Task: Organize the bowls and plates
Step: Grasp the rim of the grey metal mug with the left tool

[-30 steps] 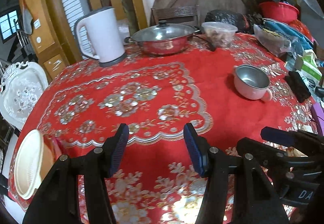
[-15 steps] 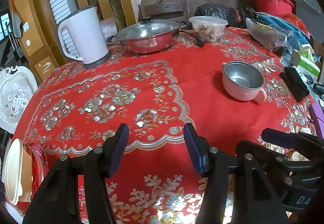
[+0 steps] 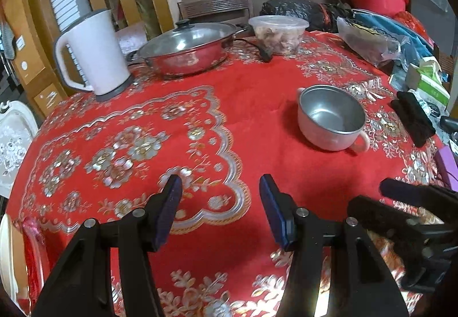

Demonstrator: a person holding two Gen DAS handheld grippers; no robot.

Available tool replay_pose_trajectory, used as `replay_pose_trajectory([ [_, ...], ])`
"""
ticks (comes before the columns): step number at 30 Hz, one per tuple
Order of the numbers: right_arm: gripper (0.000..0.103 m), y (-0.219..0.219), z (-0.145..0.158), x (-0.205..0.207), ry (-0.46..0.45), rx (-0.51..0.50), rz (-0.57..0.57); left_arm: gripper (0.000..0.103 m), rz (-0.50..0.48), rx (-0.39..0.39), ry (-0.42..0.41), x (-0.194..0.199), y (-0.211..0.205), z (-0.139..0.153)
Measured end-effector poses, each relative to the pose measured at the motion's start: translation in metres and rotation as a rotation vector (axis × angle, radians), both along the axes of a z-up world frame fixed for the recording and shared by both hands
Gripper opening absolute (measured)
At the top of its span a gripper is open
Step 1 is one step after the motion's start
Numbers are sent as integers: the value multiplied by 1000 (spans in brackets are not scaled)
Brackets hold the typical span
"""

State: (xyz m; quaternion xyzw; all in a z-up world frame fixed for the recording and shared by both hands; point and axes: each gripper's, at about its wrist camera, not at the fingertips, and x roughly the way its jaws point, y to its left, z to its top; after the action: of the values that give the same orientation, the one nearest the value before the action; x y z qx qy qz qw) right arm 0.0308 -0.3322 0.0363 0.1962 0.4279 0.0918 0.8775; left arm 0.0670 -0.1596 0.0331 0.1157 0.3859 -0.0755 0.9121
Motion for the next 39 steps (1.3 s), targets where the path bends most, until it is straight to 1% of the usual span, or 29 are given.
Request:
replay_pose_trajectory([
  [2, 74, -16, 7, 1, -11, -13, -34, 55, -13, -12, 15, 9, -4, 1],
  [4, 76, -30, 12, 6, -16, -41, -67, 55, -16, -33, 53, 22, -9, -1],
  [6, 76, -44, 15, 16, -10, -71, -99, 55, -28, -84, 113, 39, -14, -3],
  [7, 76, -50, 15, 21, -8, -70, -105, 55, -23, -98, 130, 45, -16, -4],
  [9, 76, -60, 13, 38, 5, -75, -115, 55, -17, -113, 148, 56, -24, -6],
  [12, 76, -70, 7, 63, 34, -95, -130, 55, -20, -111, 156, 74, -41, -6],
  [15, 75, -76, -2, 81, 60, -77, -123, 55, -29, -133, 189, 88, -52, -10],
  [17, 69, -76, -9, 92, 83, -88, -118, 55, -34, -132, 208, 97, -61, -15],
  [19, 54, -76, -17, 102, 105, -83, -107, 55, -26, -104, 202, 104, -68, -18],
  [20, 50, -77, -21, 106, 114, -75, -99, 55, -26, -101, 202, 107, -70, -20],
  [21, 41, -77, -24, 108, 120, -74, -95, 55, -24, -106, 209, 110, -71, -21],
  [22, 38, -78, -26, 111, 127, -75, -94, 55, -22, -117, 220, 113, -72, -22],
  [24, 38, -82, -30, 113, 136, -71, -95, 55, -22, -125, 237, 117, -70, -24],
  [28, 38, -82, -35, 116, 141, -67, -87, 55, -15, -148, 221, 121, -68, -18],
  [30, 38, -81, -36, 115, 141, -65, -83, 55, -21, -163, 226, 122, -68, -18],
  [33, 38, -82, -38, 116, 140, -53, -86, 55, -22, -158, 224, 124, -70, -18],
  [37, 38, -84, -40, 117, 144, -47, -84, 55, -26, -239, 238, 124, -60, -12],
  [39, 38, -84, -41, 118, 146, -52, -79, 55, -37, -248, 233, 123, -60, -9],
])
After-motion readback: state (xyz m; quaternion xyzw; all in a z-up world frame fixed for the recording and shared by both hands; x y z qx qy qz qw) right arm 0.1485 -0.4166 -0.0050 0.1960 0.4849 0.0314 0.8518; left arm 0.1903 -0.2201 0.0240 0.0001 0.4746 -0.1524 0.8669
